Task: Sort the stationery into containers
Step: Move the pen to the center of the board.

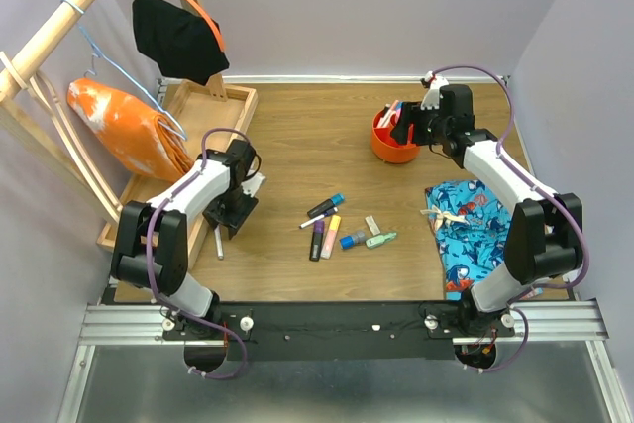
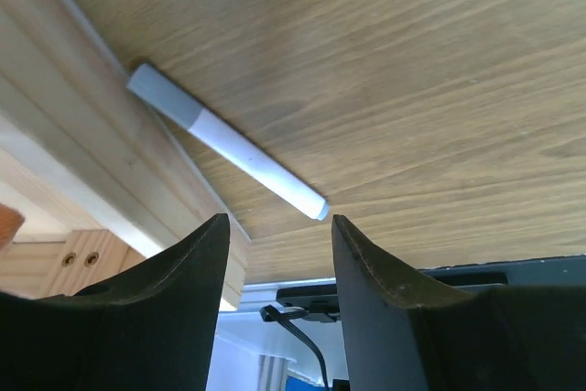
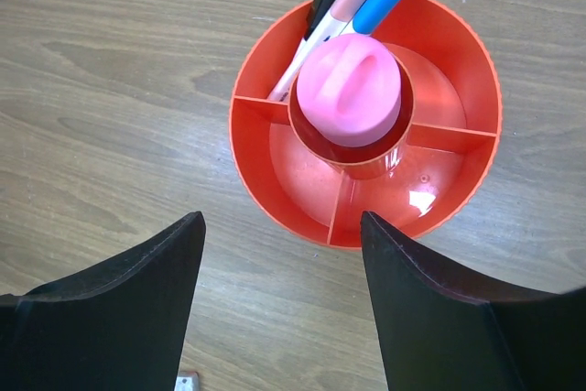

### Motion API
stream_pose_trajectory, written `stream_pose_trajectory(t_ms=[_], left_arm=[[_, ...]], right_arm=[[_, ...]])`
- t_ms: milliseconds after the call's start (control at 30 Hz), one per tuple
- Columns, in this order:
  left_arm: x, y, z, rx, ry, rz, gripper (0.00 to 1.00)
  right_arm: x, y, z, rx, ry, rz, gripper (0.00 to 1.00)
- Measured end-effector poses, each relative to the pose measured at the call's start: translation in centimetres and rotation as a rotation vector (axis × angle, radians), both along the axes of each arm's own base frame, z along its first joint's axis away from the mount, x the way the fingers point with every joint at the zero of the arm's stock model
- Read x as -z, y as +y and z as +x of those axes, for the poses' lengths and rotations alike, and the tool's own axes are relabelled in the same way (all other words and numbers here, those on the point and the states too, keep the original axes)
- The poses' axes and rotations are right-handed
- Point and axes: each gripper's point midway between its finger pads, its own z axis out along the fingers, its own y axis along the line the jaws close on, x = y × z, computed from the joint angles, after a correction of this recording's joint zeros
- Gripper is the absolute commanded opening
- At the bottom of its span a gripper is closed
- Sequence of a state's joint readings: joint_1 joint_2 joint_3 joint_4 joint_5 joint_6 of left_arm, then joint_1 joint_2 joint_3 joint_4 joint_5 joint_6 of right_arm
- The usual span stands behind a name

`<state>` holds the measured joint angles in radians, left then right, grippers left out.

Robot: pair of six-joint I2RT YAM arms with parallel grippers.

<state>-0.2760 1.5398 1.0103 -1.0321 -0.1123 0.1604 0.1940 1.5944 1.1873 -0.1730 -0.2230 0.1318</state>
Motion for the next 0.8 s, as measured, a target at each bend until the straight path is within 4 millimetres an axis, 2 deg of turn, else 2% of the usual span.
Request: stream_pose_trajectory(t_ms=[233,567,800], left_arm=[[1.0,1.6,-0.1,-0.056,0.052,0.021,0.56],[3.3,1.6,-1.6,-0.029,0.186,0.027,0.56],[4.1,1.3,-1.9,-0.024,0.219,0.015,0.56]], right_arm=[[0.0,0.1,-0.1,-0.004,0.002,0.007,0.76],[0.0,0.1,-0.1,-0.003,0.004,0.009,0.76],[0.0,0.1,-0.1,-0.002,0.004,0.008,0.76]])
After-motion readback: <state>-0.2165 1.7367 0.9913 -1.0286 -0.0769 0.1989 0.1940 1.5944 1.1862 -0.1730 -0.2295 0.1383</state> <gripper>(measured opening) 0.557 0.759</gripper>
